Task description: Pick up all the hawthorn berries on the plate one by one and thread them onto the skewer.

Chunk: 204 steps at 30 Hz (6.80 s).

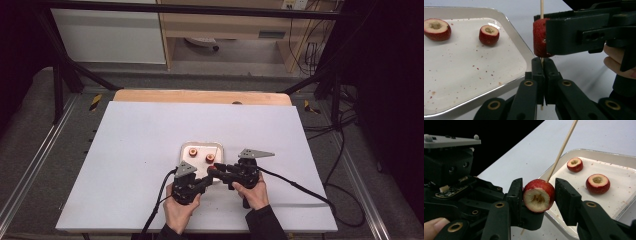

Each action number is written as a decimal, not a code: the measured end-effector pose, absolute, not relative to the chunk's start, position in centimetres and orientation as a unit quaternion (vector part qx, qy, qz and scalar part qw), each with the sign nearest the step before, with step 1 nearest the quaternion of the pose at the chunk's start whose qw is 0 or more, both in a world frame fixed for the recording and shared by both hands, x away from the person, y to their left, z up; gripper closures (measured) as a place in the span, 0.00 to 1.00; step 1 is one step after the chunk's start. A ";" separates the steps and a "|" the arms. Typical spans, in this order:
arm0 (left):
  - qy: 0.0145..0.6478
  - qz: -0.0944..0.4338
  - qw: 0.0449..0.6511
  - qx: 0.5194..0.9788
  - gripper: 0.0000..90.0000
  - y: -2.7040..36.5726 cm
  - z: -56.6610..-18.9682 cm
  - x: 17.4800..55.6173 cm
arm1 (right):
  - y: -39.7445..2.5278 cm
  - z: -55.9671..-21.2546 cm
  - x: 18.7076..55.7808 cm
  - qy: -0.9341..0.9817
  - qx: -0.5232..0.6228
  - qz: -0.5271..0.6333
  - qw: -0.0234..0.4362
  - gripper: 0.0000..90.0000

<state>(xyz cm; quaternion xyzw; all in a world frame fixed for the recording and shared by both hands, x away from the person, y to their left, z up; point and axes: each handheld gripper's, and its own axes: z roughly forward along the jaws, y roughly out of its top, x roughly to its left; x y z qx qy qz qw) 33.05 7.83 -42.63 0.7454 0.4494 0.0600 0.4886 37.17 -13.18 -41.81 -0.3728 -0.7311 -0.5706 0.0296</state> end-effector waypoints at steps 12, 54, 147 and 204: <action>0.444 0.100 0.464 0.760 0.98 10.6 -43.3 32.2 | -14.3 -40.4 37.9 -0.749 -0.380 -0.542 -0.037 0.30; 0.422 0.131 0.426 0.790 0.98 15.8 -43.7 30.9 | -11.4 -39.3 43.9 -0.901 -0.300 -0.300 -0.091 0.10; 0.419 0.111 0.439 0.787 0.98 13.3 -43.7 30.4 | -12.9 -37.8 42.3 -0.756 -0.438 -0.486 -0.020 0.68; 0.448 0.083 0.474 0.754 0.98 8.1 -43.1 31.2 | -13.3 -40.0 38.7 -0.556 -0.477 -0.680 -0.032 0.68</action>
